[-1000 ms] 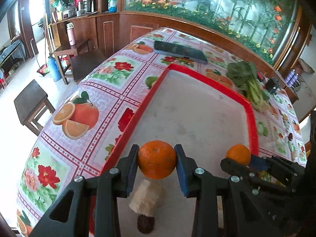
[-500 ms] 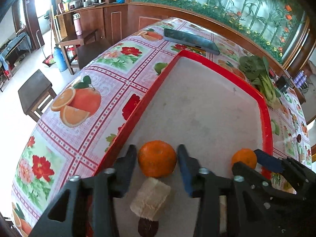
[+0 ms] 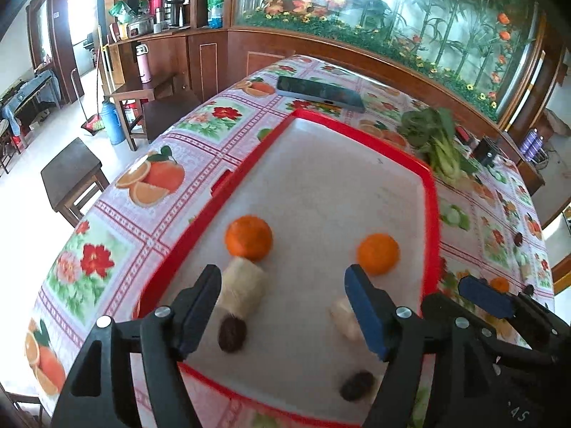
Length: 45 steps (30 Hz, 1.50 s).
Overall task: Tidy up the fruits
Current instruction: 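Move both grippers back over the fruits on the tablecloth, then grasp a green lime with the left gripper while the right grasps an orange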
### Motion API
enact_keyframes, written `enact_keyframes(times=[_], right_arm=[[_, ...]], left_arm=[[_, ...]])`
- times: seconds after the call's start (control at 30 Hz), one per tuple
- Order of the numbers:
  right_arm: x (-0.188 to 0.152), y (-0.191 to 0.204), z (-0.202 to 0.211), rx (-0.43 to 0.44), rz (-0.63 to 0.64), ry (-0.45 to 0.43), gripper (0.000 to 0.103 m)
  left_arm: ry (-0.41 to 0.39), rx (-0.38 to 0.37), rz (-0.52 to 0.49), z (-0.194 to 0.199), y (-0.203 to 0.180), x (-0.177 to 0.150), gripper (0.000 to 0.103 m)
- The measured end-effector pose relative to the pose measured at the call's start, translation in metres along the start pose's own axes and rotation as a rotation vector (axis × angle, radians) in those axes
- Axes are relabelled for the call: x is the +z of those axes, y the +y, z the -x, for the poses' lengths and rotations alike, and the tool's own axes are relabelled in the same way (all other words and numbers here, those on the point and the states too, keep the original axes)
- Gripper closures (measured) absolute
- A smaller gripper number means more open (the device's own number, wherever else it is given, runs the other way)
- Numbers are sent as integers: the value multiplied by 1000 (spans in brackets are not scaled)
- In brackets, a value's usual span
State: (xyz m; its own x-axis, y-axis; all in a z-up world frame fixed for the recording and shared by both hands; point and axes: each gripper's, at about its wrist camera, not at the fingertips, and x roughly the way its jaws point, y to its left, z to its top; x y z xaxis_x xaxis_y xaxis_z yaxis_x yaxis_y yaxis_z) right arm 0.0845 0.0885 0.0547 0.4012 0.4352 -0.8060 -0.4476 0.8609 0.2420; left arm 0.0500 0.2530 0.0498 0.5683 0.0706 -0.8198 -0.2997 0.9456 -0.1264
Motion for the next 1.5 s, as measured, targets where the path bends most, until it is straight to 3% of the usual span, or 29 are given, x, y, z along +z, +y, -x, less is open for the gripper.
enact_keyframes(times=[0.37, 0.73, 0.93, 1.1, 1.4, 1.47, 1.5], right_arm=[[-47, -57, 52, -45, -127, -31, 43], [-104, -164, 113, -216, -286, -90, 36], [-130, -220, 133, -318, -361, -108, 36], [-136, -245, 132, -329, -353, -99, 36], [-112, -255, 102, -315, -234, -74, 36], [-110, -252, 99, -330, -186, -81, 43], [-110, -251, 97, -337, -167, -81, 57]], left_arm=[[-9, -51, -73, 31, -50, -28, 26], [57, -146, -253, 32, -146, -62, 25], [110, -160, -339, 28, -182, -81, 25], [138, -153, -364, 25, -194, -89, 25], [163, -133, -349, 7, -204, -85, 25], [167, -134, -338, 1, -207, -82, 25], [167, -133, -330, -2, -209, -80, 25]])
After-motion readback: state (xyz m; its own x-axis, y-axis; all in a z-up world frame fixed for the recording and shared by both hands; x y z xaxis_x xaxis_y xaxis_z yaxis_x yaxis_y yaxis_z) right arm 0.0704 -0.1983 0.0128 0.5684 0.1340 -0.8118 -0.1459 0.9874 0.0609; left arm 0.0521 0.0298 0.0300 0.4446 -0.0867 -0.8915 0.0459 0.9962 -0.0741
